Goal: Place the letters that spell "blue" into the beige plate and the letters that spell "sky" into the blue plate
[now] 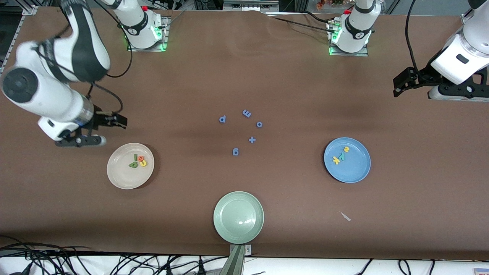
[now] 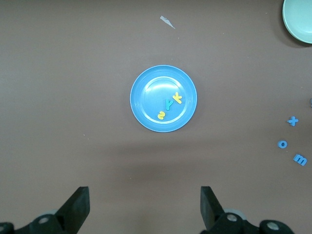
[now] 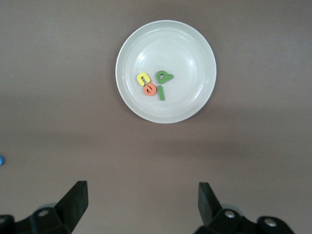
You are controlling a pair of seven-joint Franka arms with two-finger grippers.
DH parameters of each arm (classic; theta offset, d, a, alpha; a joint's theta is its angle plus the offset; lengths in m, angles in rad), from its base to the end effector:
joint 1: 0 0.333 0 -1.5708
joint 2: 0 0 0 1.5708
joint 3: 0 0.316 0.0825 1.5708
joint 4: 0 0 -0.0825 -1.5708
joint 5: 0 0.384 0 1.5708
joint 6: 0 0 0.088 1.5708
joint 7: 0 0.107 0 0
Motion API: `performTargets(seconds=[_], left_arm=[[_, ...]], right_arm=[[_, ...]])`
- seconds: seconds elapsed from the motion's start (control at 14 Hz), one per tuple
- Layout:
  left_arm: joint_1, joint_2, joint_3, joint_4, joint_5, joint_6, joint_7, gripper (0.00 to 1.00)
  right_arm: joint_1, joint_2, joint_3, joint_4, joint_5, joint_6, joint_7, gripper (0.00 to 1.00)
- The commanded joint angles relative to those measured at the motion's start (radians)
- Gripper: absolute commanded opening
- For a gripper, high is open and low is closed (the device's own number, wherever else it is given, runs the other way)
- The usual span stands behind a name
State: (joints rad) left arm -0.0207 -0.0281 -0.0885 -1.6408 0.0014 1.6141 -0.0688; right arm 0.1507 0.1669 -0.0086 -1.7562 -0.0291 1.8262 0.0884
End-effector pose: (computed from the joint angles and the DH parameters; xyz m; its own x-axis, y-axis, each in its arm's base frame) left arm 0.5456 -0.0603 0.6106 0.9992 -0.0404 0.0016 -0.0404 -0.9992 -0.0038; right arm 0.5942 0.0829 0.4609 0.9937 0.0604 -0.0939 0.0641 -0.9972 0.0372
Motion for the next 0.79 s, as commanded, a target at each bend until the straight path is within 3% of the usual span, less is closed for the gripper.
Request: performTargets(seconds=[0.0,0.72], left_arm=[[-0.005,0.007,0.006,0.022,-0.006,-0.007,0.011,1.00],[0.002,0.007,0.006,0.022,-0.008,-0.030,0.011,1.00]], right_arm=[[-0.010,-0.130,0.009,-0.011,-0.012,-0.077,-0.018,1.00],[-0.011,-0.152,0.007,0.152,0.001,-0.257,-0.019,1.00]])
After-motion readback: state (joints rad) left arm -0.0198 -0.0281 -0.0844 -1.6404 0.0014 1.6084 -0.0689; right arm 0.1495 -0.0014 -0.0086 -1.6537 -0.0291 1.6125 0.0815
